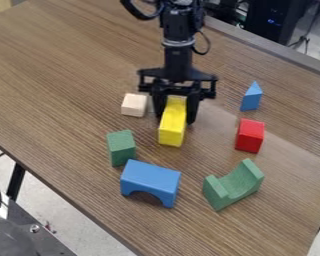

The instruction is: Move the yellow rectangle next to the red cube

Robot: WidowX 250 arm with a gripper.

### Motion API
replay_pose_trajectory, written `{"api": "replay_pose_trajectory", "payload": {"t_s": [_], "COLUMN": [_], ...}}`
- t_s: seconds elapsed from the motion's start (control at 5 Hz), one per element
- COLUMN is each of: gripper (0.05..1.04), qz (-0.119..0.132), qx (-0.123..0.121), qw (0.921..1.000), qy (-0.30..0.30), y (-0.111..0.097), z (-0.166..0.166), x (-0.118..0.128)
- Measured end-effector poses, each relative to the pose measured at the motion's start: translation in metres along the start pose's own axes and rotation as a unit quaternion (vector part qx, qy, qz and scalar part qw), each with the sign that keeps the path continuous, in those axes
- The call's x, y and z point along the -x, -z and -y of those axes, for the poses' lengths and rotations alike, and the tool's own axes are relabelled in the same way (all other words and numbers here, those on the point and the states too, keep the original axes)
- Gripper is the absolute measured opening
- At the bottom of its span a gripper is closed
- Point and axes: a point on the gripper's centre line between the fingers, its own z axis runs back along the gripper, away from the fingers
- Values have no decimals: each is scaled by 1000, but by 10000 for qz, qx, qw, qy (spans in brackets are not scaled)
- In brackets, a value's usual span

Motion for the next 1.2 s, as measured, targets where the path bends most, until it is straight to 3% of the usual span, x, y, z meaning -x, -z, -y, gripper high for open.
{"api": "replay_pose_trajectory", "payload": {"t_s": [0.4,1.0,1.2], "gripper": [584,584,618], "qz": [338,-304,-249], "qx": [-18,-117,-82], "qw": [9965,9963,9966], "qy": [766,794,783], "y": [-21,8,9], "z": [38,42,43], "x": [-13,-32,-34]}}
